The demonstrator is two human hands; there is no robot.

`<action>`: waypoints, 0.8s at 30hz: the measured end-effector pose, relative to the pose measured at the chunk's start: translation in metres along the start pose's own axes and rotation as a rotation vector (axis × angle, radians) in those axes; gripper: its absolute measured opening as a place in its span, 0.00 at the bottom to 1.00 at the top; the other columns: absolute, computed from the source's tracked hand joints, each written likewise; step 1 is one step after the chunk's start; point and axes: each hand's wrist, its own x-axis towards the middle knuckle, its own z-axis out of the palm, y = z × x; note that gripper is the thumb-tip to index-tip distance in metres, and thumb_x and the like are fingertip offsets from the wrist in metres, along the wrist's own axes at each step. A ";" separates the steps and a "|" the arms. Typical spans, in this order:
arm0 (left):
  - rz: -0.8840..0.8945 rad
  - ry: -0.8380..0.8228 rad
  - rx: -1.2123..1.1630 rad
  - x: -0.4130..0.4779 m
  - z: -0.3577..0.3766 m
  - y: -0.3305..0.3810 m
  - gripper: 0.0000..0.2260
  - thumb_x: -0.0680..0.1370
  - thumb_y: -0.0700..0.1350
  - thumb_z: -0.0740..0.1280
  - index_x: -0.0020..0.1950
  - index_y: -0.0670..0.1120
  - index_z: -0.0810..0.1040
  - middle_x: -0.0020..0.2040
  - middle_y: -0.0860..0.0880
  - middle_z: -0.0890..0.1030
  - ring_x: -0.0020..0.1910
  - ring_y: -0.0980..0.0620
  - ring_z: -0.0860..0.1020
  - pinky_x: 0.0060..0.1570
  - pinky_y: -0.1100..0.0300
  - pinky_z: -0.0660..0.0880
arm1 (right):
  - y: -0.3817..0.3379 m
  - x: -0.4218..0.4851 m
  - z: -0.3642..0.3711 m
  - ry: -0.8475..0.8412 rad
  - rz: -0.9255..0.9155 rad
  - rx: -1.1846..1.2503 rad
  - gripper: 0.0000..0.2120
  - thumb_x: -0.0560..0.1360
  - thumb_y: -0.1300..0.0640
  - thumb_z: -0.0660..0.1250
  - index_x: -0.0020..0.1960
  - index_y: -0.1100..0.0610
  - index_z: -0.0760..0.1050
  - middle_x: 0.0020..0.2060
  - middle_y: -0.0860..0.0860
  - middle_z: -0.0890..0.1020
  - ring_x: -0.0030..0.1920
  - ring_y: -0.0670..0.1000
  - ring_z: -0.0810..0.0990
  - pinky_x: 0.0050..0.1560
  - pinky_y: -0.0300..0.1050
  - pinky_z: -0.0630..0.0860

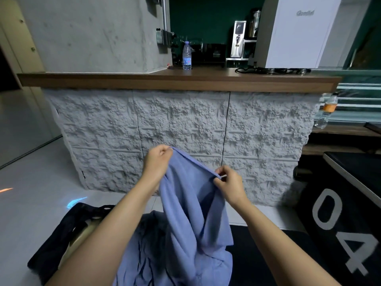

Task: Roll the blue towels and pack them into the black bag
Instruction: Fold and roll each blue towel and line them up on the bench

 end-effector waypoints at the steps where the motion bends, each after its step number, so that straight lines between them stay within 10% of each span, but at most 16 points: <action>1: -0.021 0.063 -0.010 0.008 -0.009 -0.003 0.11 0.78 0.39 0.61 0.35 0.44 0.73 0.32 0.47 0.69 0.33 0.53 0.64 0.33 0.59 0.59 | 0.007 0.000 -0.008 -0.008 0.019 -0.030 0.08 0.70 0.68 0.65 0.41 0.55 0.74 0.32 0.47 0.76 0.28 0.41 0.72 0.30 0.33 0.66; 7: -0.176 0.237 -0.045 0.034 -0.043 -0.035 0.08 0.74 0.38 0.63 0.35 0.45 0.73 0.33 0.46 0.68 0.35 0.51 0.63 0.36 0.58 0.60 | 0.021 0.002 -0.054 -0.060 -0.009 -0.122 0.06 0.73 0.67 0.67 0.44 0.56 0.78 0.37 0.53 0.81 0.35 0.45 0.75 0.33 0.29 0.69; 16: -0.239 -0.402 -0.282 -0.024 0.031 0.000 0.09 0.76 0.44 0.69 0.47 0.39 0.83 0.45 0.41 0.84 0.43 0.50 0.80 0.46 0.58 0.75 | -0.056 0.004 -0.021 -0.277 -0.005 0.428 0.06 0.75 0.65 0.67 0.40 0.57 0.78 0.27 0.46 0.80 0.26 0.41 0.75 0.29 0.33 0.71; 24: -0.212 -0.196 -0.210 -0.030 0.034 -0.003 0.02 0.72 0.40 0.73 0.42 0.42 0.83 0.39 0.47 0.84 0.37 0.56 0.81 0.36 0.64 0.76 | -0.037 0.001 -0.023 -0.229 -0.049 0.328 0.10 0.72 0.60 0.72 0.48 0.55 0.71 0.34 0.54 0.76 0.34 0.49 0.72 0.36 0.40 0.70</action>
